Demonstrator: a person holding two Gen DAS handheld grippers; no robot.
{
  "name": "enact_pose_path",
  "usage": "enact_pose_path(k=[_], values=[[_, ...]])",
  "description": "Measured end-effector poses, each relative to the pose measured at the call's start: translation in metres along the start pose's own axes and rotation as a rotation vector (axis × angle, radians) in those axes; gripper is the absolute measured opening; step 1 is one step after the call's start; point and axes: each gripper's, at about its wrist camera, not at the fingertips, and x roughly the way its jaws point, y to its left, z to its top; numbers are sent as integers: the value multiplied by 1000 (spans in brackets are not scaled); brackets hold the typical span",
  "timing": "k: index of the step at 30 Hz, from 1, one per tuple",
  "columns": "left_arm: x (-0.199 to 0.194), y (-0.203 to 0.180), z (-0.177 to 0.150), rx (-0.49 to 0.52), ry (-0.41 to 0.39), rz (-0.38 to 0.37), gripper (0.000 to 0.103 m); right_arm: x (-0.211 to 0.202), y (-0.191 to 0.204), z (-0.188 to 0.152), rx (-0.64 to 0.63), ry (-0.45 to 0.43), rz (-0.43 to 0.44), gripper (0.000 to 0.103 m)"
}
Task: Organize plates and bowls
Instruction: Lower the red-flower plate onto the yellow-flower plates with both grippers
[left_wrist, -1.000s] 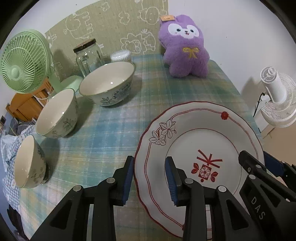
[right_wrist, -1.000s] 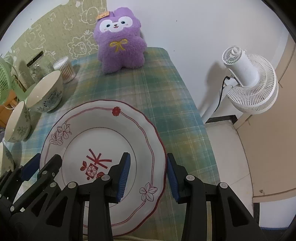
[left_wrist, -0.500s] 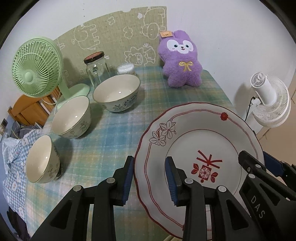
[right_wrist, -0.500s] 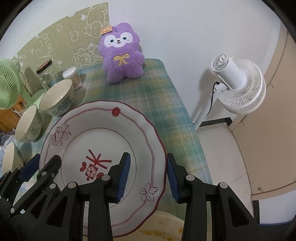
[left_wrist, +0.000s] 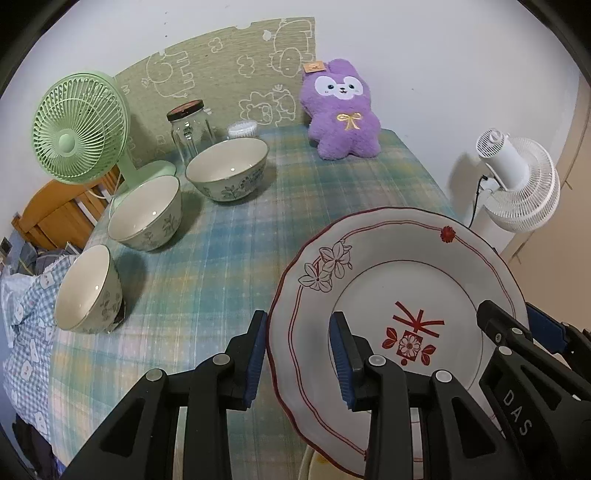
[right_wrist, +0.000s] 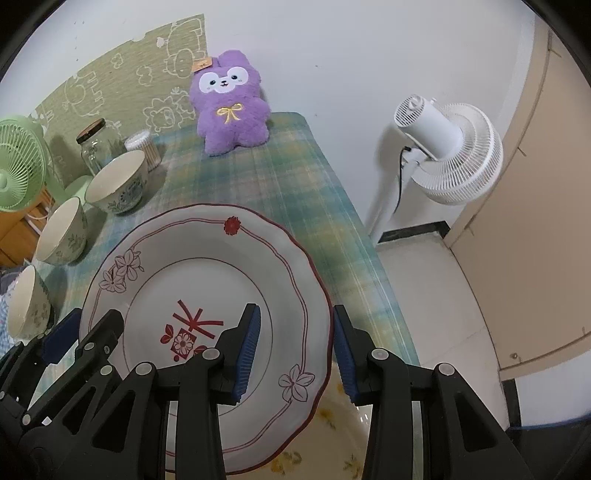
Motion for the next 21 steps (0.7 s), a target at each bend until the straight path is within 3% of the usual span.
enact_pose_path(k=[21], values=[[-28, -16, -43, 41, -3, -53, 33, -32, -25, -52, 45, -12, -50, 43]])
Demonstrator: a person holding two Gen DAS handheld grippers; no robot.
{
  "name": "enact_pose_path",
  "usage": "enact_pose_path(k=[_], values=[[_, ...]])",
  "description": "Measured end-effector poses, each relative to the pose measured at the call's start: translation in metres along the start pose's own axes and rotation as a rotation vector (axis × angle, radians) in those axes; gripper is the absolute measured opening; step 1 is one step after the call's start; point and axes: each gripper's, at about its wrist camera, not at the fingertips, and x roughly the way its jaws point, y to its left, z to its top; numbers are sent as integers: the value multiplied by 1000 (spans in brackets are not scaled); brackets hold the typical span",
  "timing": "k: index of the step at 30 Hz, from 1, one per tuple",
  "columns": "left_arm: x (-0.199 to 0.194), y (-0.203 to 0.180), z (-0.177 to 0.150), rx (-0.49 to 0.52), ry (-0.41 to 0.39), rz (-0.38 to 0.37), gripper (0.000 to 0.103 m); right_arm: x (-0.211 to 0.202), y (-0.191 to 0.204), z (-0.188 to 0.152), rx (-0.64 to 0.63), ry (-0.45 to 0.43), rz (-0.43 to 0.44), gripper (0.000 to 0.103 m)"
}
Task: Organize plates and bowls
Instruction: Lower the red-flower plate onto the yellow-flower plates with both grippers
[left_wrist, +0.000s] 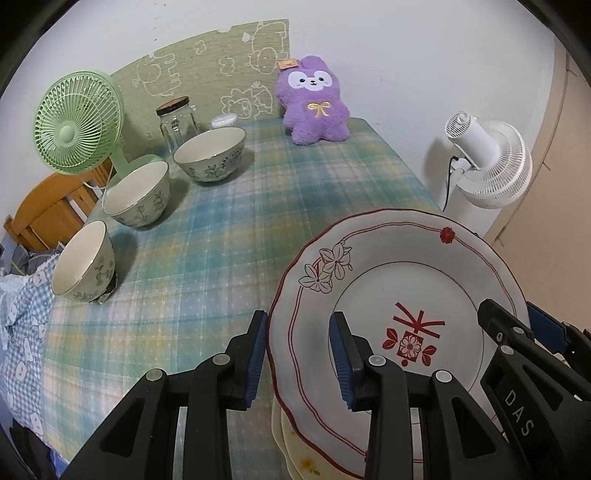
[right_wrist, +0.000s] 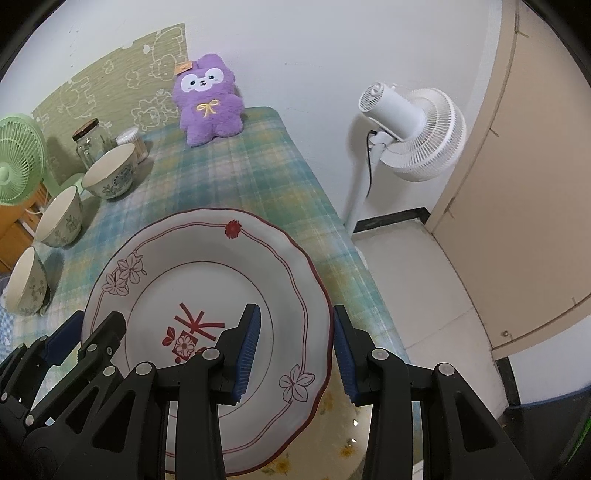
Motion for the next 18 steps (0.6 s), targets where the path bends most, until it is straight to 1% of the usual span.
enact_pose_path(k=[18], values=[[1, -16, -31, 25, 52, -17, 33, 11, -18, -33, 15, 64, -16, 43]])
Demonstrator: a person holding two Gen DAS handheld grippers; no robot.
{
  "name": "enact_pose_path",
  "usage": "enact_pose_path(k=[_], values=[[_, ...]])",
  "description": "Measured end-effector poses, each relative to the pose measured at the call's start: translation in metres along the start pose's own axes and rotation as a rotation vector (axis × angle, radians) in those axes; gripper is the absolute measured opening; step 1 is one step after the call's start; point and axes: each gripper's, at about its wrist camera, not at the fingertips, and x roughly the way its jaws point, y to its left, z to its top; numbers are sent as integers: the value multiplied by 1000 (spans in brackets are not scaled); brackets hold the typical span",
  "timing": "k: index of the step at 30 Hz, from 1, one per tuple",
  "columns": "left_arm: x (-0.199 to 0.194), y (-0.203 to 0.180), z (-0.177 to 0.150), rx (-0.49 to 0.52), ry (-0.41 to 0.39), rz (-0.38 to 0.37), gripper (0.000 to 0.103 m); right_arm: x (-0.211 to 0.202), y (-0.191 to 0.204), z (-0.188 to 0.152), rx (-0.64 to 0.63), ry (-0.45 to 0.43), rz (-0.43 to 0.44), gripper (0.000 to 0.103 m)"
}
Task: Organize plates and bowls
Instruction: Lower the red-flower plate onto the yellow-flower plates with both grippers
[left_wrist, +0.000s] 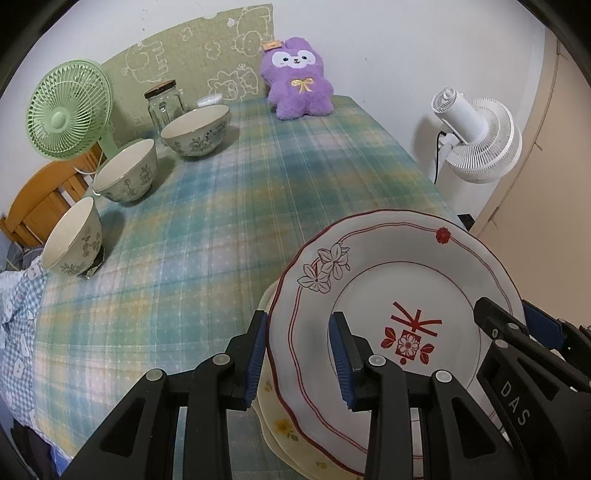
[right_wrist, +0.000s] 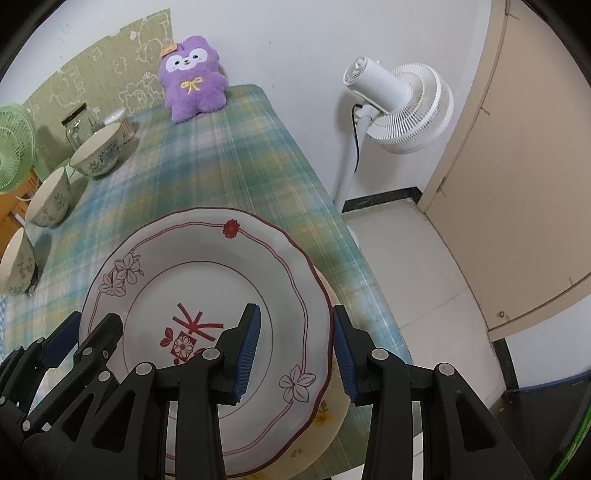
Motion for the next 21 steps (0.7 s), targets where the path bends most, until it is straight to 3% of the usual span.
enact_pose_path(k=[10, 21], values=[[9, -1, -12, 20, 47, 15, 33, 7, 0, -8, -13, 15, -3, 43], [10, -6, -15, 56, 34, 50, 34, 9, 7, -9, -54, 14, -32, 43]])
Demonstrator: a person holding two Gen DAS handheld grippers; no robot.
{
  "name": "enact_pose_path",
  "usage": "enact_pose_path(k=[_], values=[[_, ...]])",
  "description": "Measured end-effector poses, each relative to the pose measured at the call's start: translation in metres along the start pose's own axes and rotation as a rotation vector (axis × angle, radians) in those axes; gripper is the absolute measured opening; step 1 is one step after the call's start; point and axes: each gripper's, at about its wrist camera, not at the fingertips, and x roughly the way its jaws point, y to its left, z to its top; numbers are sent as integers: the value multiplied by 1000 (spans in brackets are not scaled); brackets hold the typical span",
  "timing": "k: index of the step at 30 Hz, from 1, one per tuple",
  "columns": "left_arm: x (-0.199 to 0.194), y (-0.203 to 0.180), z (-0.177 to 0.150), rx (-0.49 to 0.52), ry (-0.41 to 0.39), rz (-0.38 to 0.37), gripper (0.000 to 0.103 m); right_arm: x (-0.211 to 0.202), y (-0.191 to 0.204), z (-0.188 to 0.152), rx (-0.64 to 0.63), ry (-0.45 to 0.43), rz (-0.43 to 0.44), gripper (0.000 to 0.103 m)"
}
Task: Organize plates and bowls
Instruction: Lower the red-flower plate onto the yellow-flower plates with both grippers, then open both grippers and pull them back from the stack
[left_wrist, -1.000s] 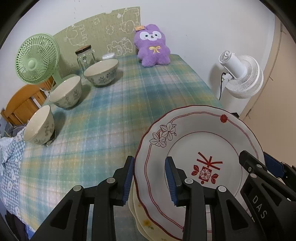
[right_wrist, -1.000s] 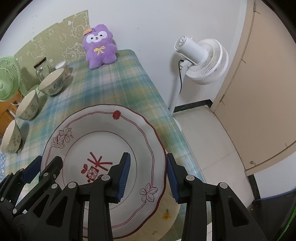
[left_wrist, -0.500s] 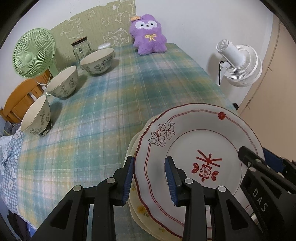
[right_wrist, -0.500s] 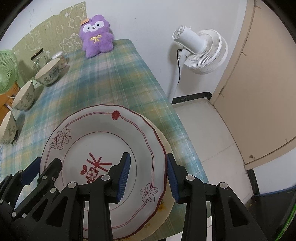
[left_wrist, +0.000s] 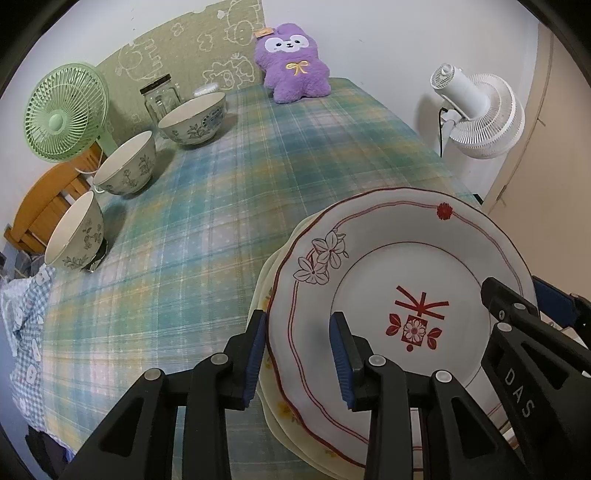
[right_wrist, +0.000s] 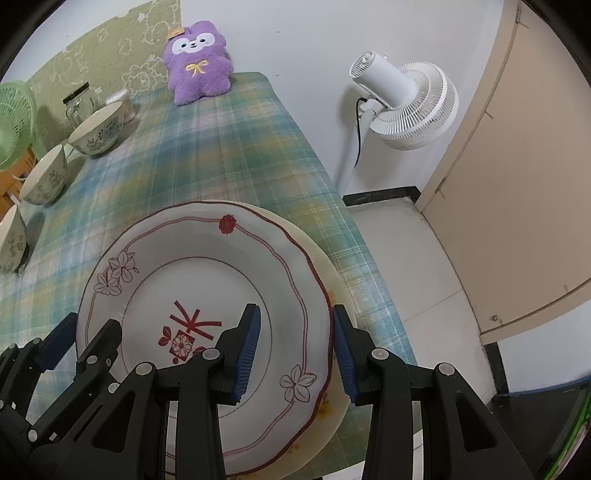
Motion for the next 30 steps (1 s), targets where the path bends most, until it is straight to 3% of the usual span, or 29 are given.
enact_pose_path(k=[7, 10, 12, 14, 15, 22, 30], values=[[2, -3, -2, 21, -14, 6, 40, 0, 4, -3, -25, -9, -3, 47], [2, -1, -1, 12, -11, -5, 42, 0, 2, -1, -19, -9, 26, 56], [2, 1, 0, 5, -9, -20, 47, 1, 1, -1, -19, -13, 44, 65], [3, 2, 0, -4, -2, -31, 60, 1, 2, 0, -27, -15, 50, 71], [5, 3, -1, -10, 8, -41, 61, 1, 2, 0, -32, -15, 52, 74], [1, 11, 3, -46, 16, -109, 79, -5, 2, 7, -35, -16, 79, 77], [-22, 28, 16, -78, -16, -160, 81, -33, 6, 22, -29, -58, 125, 83]])
